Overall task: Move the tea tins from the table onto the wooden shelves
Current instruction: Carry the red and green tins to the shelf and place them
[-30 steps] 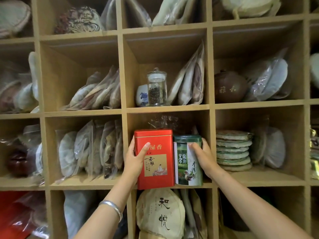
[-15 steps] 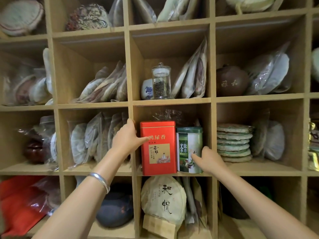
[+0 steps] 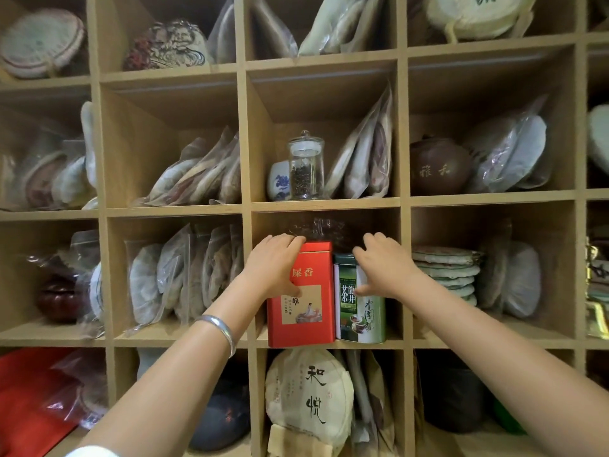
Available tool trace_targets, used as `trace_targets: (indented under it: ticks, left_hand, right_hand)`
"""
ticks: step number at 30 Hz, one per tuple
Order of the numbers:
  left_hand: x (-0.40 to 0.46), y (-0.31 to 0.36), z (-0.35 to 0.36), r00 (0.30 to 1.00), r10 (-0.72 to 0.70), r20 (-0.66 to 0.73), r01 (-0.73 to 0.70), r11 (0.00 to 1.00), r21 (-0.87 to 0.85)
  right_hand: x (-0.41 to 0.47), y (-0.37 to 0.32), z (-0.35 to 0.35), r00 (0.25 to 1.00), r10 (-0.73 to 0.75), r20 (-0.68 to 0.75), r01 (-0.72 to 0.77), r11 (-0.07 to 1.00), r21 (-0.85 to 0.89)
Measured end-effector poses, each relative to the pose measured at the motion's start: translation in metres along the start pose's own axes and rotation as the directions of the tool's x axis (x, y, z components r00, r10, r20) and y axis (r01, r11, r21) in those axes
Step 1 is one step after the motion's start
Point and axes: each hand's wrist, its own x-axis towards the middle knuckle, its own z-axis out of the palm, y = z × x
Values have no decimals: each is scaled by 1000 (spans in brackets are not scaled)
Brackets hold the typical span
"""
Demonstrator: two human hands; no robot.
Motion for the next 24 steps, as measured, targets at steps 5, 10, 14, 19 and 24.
trace_targets:
  ticks: [5, 10, 14, 19, 24]
  left_hand:
    - [3, -10, 6, 999, 35, -23, -36, 996, -78]
    - [7, -20, 10, 999, 52, 4, -51, 986, -158]
    - [10, -24, 13, 999, 48, 11, -45, 980, -196]
    - [11, -26, 17, 998, 59, -21, -62, 975, -214]
    - [15, -21, 20, 998, 51, -24, -55, 975, -215]
  right_hand:
    - [1, 10, 11, 997, -31, 68, 18, 982, 187]
    - [4, 16, 14, 993, -39, 107, 15, 976, 218]
    - [4, 16, 18, 993, -38, 112, 9, 969, 248]
    - [3, 19, 21, 994, -31, 108, -14, 920, 392]
    - [6, 17, 21, 995, -32, 100, -8, 927, 374]
